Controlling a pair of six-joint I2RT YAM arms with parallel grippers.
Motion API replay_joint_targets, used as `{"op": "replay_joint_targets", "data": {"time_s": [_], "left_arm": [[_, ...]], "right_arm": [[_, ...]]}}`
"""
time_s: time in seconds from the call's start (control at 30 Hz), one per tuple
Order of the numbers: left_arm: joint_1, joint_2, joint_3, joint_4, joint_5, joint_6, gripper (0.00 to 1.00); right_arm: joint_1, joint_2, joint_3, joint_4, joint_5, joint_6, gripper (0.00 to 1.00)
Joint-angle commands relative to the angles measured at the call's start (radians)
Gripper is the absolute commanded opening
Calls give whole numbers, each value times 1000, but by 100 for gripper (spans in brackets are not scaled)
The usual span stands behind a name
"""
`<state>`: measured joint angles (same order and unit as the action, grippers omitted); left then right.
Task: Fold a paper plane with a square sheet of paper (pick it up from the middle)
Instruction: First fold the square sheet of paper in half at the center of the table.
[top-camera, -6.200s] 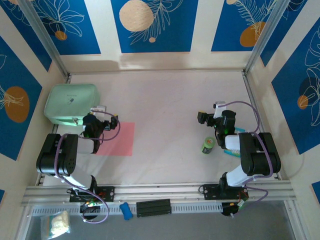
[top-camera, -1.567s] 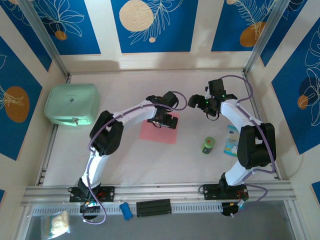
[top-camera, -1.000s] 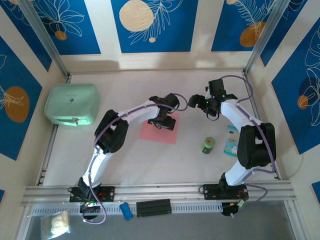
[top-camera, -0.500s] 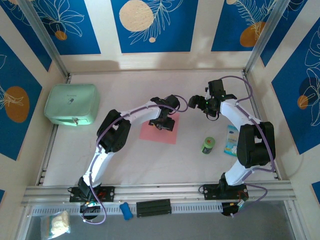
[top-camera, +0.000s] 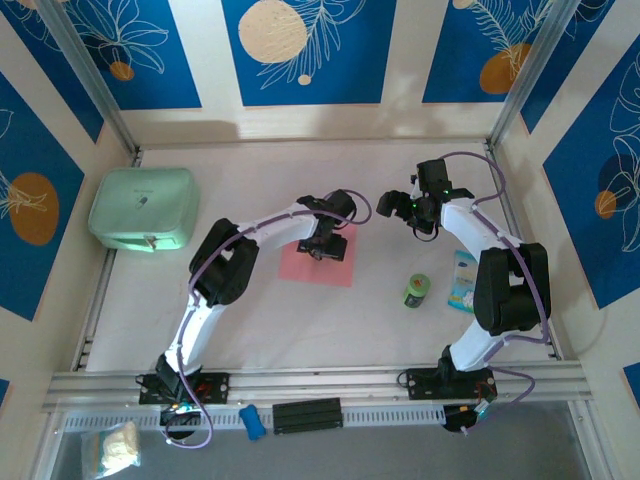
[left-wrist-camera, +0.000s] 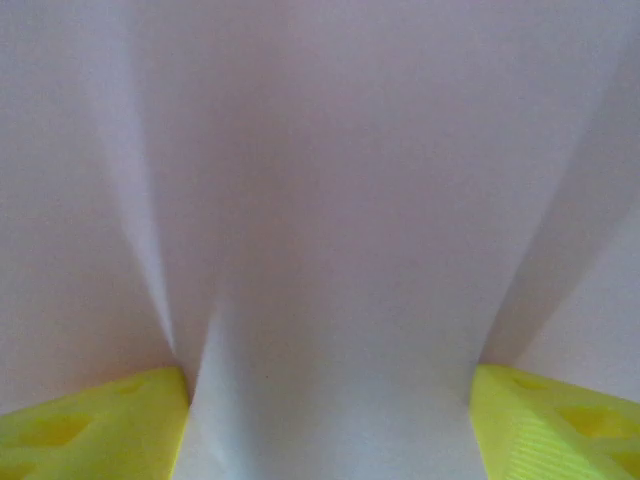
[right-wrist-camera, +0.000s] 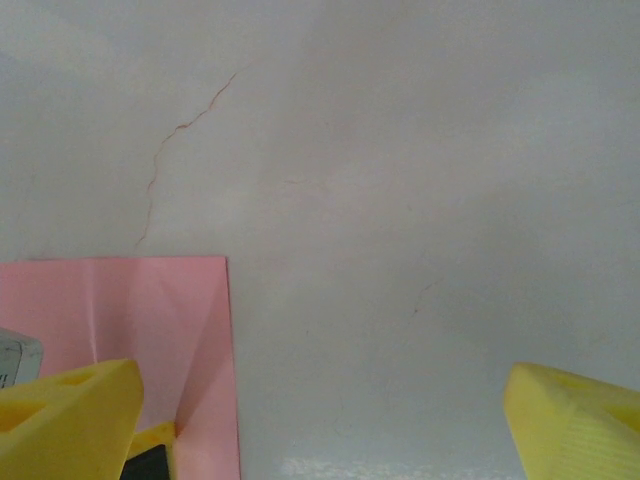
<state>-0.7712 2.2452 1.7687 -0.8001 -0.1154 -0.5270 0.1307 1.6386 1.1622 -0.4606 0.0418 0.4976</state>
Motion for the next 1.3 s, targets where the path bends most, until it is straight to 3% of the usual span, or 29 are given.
{"op": "replay_joint_targets", "data": {"time_s": [0.0,0.33,0.47,0.7,1.0,1.1,1.27], "left_arm": [[13,37,-46,-30,32,-22,72],[15,13,-37,-34,27,-15,66],[15,-50,-30,-29,71,-21,50],[35,-259,-161,161,207,-60,26],[151,-429,-458,569,498,-235,27],[183,-419,-523,638,532,-267,27],[216,-380,-561,590,499,-227,30]], "right_arm": [[-4,7,5,-21,-9,-8,93],[-4,7,5,-20,-10,-8,93],[-9,6,10,-26,-3,-14,93],[-26,-23,-12,6,-25,-7,92],[-27,-33,-47,92,-195,-3,91],[-16,-23,-52,115,-261,-7,88],[16,-7,-48,123,-302,-19,86]]}}
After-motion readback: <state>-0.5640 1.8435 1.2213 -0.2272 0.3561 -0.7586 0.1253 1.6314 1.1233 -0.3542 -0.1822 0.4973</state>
